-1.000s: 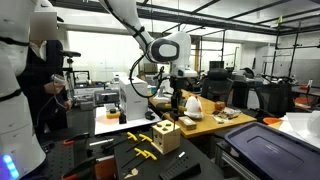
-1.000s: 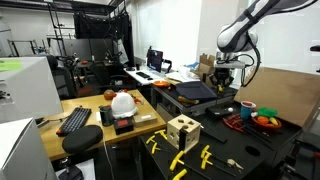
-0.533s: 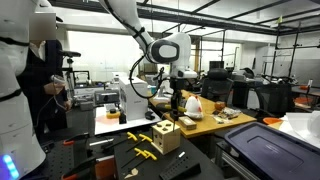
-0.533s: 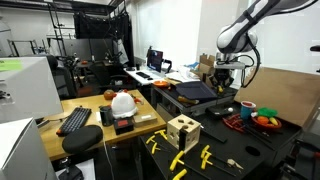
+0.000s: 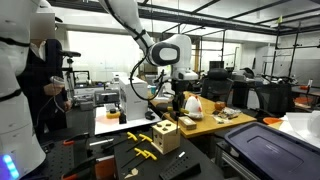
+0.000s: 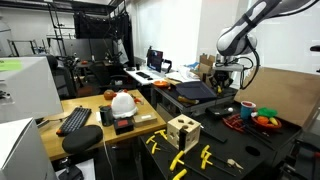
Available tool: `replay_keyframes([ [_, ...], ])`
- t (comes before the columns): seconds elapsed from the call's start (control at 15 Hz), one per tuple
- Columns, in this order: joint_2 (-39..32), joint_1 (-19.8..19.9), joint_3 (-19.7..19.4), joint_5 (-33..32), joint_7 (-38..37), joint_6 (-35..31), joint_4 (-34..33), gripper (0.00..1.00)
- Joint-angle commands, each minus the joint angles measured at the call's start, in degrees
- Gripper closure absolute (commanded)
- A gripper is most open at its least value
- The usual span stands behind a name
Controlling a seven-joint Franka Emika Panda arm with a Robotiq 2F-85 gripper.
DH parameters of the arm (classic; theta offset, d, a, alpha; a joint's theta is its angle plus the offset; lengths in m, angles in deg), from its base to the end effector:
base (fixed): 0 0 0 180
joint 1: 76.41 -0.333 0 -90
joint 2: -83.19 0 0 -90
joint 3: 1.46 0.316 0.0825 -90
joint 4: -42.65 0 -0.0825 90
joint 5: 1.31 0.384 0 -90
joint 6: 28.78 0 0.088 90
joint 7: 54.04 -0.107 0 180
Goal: Put one yellow handle in the wooden box and then on the black stand
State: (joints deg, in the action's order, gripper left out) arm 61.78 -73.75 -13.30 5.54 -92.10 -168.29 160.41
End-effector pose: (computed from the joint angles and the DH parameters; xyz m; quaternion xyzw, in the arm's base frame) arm 0.5767 -0.1461 0.2585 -0.8792 0.4765 -0.0077 0.0034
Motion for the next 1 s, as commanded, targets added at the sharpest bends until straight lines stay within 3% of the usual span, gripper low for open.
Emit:
replay_keyframes([
  [0.0,-0.1,-0.4,-0.8,0.0,-4.6,-4.4,0.7,0.96],
  [0.93,-2.3,-3.3,-5.8,-5.4,-24.5,-10.4,4.6,0.96],
])
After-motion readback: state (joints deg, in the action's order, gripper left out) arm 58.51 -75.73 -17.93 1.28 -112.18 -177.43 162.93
